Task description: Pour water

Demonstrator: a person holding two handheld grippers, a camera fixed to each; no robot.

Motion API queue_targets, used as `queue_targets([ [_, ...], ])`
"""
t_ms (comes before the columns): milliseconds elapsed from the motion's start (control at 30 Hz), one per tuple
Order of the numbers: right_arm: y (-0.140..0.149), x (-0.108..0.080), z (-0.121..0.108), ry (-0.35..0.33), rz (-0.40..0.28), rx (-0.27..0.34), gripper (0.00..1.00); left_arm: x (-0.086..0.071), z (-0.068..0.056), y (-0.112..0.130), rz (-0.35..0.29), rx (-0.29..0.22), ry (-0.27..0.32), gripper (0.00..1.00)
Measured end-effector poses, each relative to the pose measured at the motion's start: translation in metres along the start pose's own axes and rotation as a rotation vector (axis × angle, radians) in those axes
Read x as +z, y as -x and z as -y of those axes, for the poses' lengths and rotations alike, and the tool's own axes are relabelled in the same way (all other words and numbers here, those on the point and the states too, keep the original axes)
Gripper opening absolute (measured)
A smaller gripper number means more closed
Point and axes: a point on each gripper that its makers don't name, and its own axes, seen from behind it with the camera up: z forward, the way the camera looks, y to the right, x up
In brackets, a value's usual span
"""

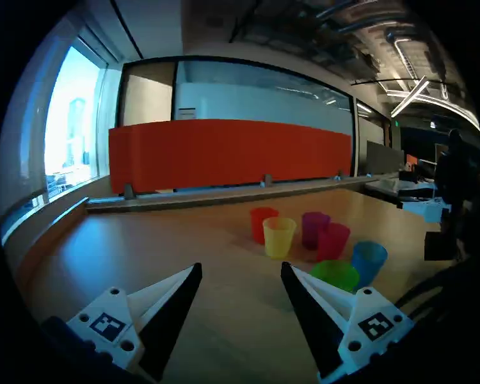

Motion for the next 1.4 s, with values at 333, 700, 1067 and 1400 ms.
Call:
queue_targets([
  [333, -0.009, 0.013, -0.018, 0.114, -0.074, 0.067, 1.00, 0.003, 0.026, -0.003, -0.066, -0.028, -0.125, 0.91],
  [700, -0.002, 0.019, -0.042, 0.224, -0.123, 0.199, 1.00, -0.003, 0.051, -0.010, -0.114, 0.002, -0.245, 0.91],
  [1067, -0.004, 0.020, -0.036, 0.259, -0.115, 0.198, 0.99, -0.008, 0.068, -0.020, -0.159, 0.082, -0.363, 0.91],
  [1400, -0.018, 0.021, -0.028, 0.267, -0.103, 0.168, 0.99, -0.008, 0.086, -0.016, -0.189, 0.040, -0.406, 0.91],
])
